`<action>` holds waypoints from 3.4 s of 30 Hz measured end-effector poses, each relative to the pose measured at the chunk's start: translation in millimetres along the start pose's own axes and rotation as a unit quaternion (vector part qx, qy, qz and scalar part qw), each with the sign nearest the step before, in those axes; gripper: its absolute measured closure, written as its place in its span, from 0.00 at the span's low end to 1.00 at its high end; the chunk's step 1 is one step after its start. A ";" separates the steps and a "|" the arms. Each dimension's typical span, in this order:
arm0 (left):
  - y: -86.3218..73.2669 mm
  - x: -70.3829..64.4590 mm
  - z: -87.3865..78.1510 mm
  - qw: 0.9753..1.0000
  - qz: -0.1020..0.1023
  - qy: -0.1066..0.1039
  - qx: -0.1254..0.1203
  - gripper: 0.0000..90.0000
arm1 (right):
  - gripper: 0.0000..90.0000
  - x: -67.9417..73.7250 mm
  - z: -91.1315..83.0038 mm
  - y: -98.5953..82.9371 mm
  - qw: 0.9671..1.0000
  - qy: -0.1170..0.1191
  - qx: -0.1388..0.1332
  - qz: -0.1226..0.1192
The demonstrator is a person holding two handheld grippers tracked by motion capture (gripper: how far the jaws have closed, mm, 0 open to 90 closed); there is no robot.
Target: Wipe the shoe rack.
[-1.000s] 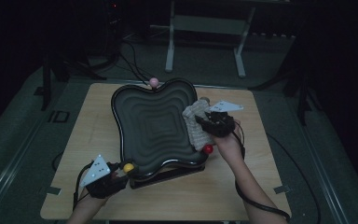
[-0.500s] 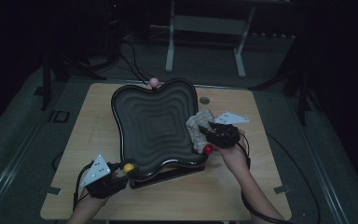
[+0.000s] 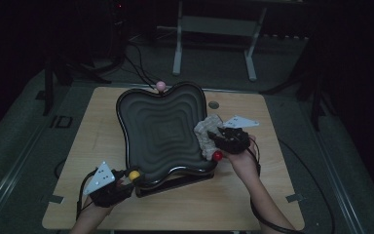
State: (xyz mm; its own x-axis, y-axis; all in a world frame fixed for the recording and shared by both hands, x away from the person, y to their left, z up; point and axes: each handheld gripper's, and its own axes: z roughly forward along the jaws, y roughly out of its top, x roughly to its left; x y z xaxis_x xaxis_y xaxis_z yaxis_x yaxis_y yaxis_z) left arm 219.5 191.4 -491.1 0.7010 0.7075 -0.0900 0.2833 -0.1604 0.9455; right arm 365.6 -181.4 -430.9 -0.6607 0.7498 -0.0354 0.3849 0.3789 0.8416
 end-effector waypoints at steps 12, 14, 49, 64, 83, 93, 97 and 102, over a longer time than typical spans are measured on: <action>-0.3 -1.7 2.3 1.000 -0.002 -0.003 -0.003 0.66 | 0.76 -2.5 4.6 6.3 1.000 -0.002 0.005 0.010; -0.3 -1.5 2.3 1.000 -0.003 -0.003 -0.003 0.66 | 0.77 -2.8 3.9 11.0 1.000 -0.003 0.002 0.012; -0.7 0.0 2.9 1.000 -0.001 -0.011 -0.006 0.66 | 0.76 2.5 58.4 97.7 0.998 -0.061 0.002 0.013; -0.6 -0.4 3.0 1.000 0.000 -0.008 -0.005 0.66 | 0.76 19.8 35.3 52.0 0.999 -0.040 -0.006 -0.013; -0.5 -0.8 3.1 1.000 0.000 -0.007 -0.004 0.66 | 0.77 29.0 13.4 13.1 0.999 -0.022 0.001 -0.038; -0.9 -0.7 3.1 1.000 -0.004 -0.008 -0.006 0.66 | 0.77 28.4 9.6 7.8 0.999 -0.012 0.005 -0.046; -1.2 -2.3 4.1 1.000 -0.003 -0.007 -0.009 0.66 | 0.77 27.6 10.6 8.5 0.999 -0.015 0.005 -0.049; -0.8 -8.0 8.5 1.000 -0.003 -0.011 -0.010 0.66 | 0.77 22.0 13.0 11.9 0.999 -0.013 0.009 -0.039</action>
State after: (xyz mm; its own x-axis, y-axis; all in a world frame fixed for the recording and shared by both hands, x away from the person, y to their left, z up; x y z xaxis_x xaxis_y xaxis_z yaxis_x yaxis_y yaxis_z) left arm 219.3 180.0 -493.9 0.7135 0.6933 -0.1013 0.2735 -0.1424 0.9513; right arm 364.0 -153.4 -428.7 -0.6727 0.7309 -0.1153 0.3436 0.4465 0.8262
